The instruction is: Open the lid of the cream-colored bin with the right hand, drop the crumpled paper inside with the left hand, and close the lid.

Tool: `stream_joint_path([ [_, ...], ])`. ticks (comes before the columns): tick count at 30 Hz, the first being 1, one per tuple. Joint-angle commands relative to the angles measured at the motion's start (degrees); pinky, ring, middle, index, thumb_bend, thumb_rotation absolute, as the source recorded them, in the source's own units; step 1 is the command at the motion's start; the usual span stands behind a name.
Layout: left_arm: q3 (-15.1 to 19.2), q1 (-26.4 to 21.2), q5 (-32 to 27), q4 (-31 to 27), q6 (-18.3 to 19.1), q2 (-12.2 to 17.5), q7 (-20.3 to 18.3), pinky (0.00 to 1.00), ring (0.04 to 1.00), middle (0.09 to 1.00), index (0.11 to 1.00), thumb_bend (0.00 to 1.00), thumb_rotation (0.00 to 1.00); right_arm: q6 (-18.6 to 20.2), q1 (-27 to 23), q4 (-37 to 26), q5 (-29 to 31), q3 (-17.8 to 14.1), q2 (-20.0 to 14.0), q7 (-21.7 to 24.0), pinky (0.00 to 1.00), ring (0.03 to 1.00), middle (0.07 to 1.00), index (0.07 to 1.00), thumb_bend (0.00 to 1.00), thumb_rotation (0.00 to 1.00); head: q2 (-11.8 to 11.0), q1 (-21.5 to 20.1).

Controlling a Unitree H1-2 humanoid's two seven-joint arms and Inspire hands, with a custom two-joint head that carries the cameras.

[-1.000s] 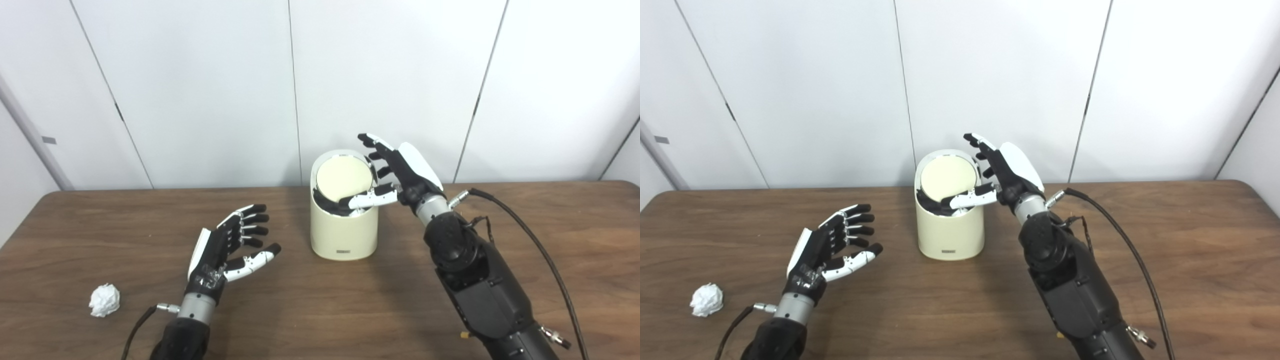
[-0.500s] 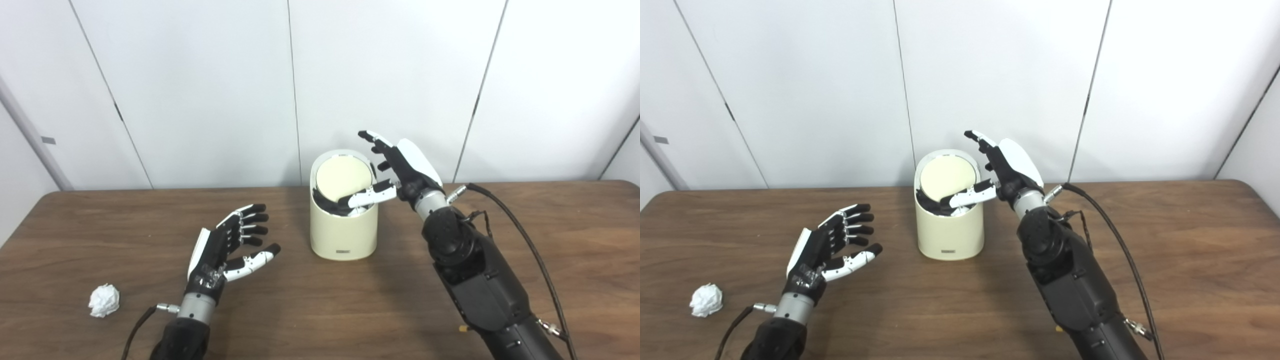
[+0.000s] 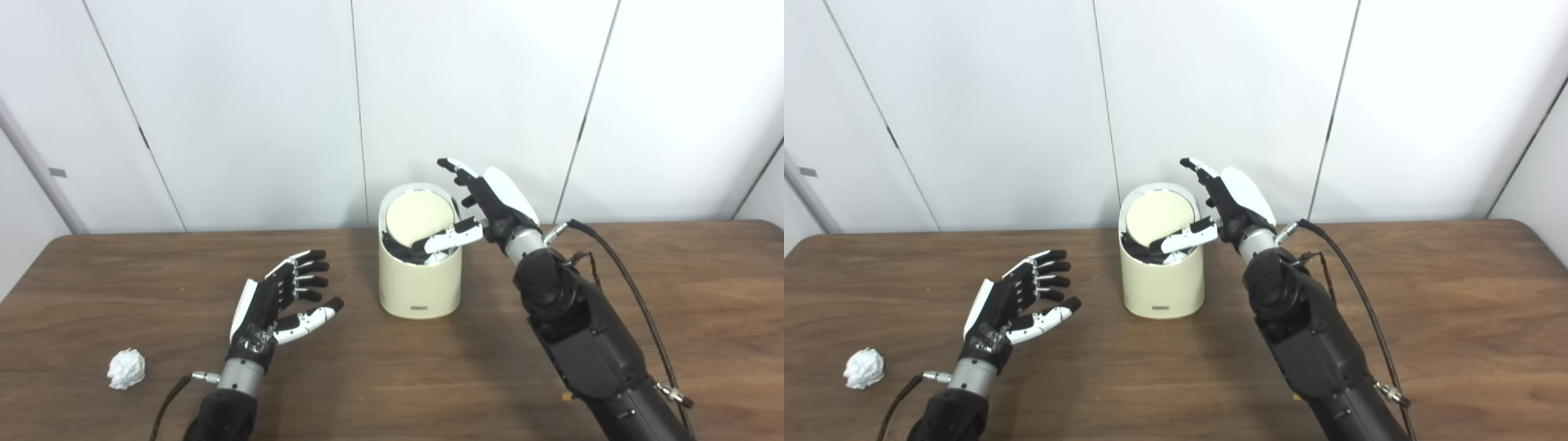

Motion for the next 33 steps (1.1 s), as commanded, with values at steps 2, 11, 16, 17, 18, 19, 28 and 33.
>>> stream_joint_path([
  [2,0.25,-2.14,0.01,-1.81,-1.39,0.31,0.46,0.64,0.695,0.755,0.787,0.65,0.07,-0.54,-2.91,0.52,-1.65,0.34,-0.47,-0.64,0.73,0.894,0.932,0.921,0.87,0.28,0.07,-0.02],
  [11,0.11,-2.01,0.07,-2.07,-1.23,0.23,0.37,0.62,0.697,0.757,0.794,0.64,0.06,-0.23,-3.98,2.06,-1.27,0.33,-0.47,-0.60,0.72,0.884,0.932,0.921,0.86,0.29,0.28,0.14],
  [16,0.15,-2.00,0.06,-1.85,-1.30,0.20,0.43,0.62,0.694,0.755,0.793,0.64,0.04,-0.40,-4.02,2.37,-1.56,0.49,-0.88,-0.64,0.72,0.895,0.938,0.921,0.85,0.29,0.28,0.14],
  [17,0.15,-1.96,0.08,-2.04,-1.13,0.22,0.41,0.62,0.694,0.755,0.793,0.63,0.04,-0.22,-4.01,2.22,-1.69,0.55,-0.97,-0.54,0.72,0.894,0.937,0.921,0.85,0.29,0.53,0.30],
  [18,0.14,-1.92,0.08,-2.21,-1.02,0.24,0.37,0.62,0.694,0.755,0.794,0.63,0.04,-0.03,-3.98,2.05,-1.75,0.61,-1.06,-0.38,0.72,0.894,0.937,0.921,0.85,0.29,0.53,0.30],
  [19,0.10,-1.88,0.21,-2.33,-0.96,0.29,0.38,0.62,0.694,0.755,0.795,0.63,0.04,0.09,-3.93,1.91,-1.74,0.62,-1.13,-0.25,0.73,0.894,0.938,0.922,0.85,0.29,0.58,0.25],
  [28,0.30,-1.79,-0.04,-2.48,-1.01,0.39,0.34,0.63,0.695,0.756,0.790,0.64,0.06,0.65,-3.59,1.46,-2.27,1.42,-2.06,0.25,0.72,0.892,0.934,0.921,0.83,0.30,0.87,0.07],
  [33,0.35,-1.76,-0.21,-2.56,-0.97,0.35,0.30,0.61,0.689,0.756,0.793,0.63,0.05,0.62,-3.38,2.33,-2.63,2.28,-2.76,-0.06,0.69,0.873,0.923,0.915,0.79,0.27,1.03,0.09],
])
